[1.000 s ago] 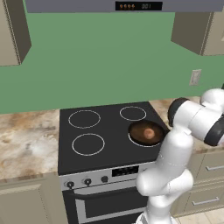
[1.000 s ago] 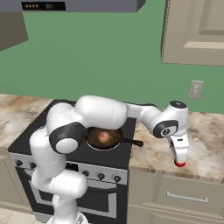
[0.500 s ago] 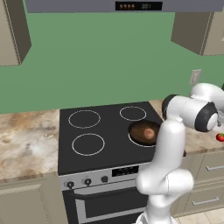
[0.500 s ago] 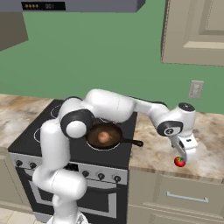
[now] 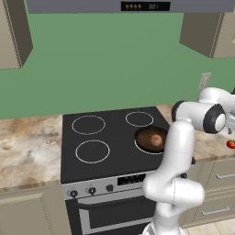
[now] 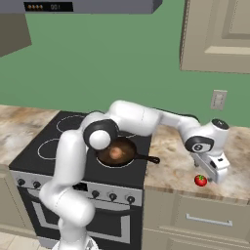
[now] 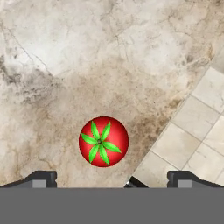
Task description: Place the pan on the front right burner on the stove. Then place the tomato and the onion in the pan and turn on the front right burner.
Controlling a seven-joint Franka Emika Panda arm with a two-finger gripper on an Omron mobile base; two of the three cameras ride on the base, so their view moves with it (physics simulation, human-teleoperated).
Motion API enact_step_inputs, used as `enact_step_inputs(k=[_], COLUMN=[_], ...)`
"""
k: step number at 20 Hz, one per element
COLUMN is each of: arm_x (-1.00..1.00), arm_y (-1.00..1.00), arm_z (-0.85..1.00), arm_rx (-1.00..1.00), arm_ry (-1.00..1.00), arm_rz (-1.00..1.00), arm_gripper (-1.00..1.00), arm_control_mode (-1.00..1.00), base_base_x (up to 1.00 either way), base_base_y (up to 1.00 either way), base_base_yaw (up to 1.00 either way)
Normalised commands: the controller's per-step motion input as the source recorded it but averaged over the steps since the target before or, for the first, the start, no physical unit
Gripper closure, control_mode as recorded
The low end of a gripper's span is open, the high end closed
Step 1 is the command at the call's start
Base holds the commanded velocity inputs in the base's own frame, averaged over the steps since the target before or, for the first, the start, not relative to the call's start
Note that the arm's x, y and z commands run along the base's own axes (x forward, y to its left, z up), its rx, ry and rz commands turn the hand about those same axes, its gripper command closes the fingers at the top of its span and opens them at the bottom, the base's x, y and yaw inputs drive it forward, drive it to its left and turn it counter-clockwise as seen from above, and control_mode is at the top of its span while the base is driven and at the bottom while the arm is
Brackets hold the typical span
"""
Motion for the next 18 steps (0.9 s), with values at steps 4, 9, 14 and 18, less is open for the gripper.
enact_step_inputs(k=[4,9,14,18], arm_x=[0.00,0.05,0.13,0.09], arm_y=[0.00,0.00,0.00,0.00], arm_z=[-0.33,-0.22,-0.18,-0.16], arm_rx=[0.01,0.02,0.03,0.04], arm_ry=[0.01,0.00,0.00,0.00], arm_rz=[0.10,0.12,0.13,0.12], arm_gripper=[-1.00,-1.00,-1.00,-1.00], arm_control_mode=[-1.00,-1.00,-1.00,-1.00], base_base_x=[0.00,0.00,0.00,0.00], base_base_y=[0.00,0.00,0.00,0.00], base_base_yaw=[0.00,0.00,0.00,0.00])
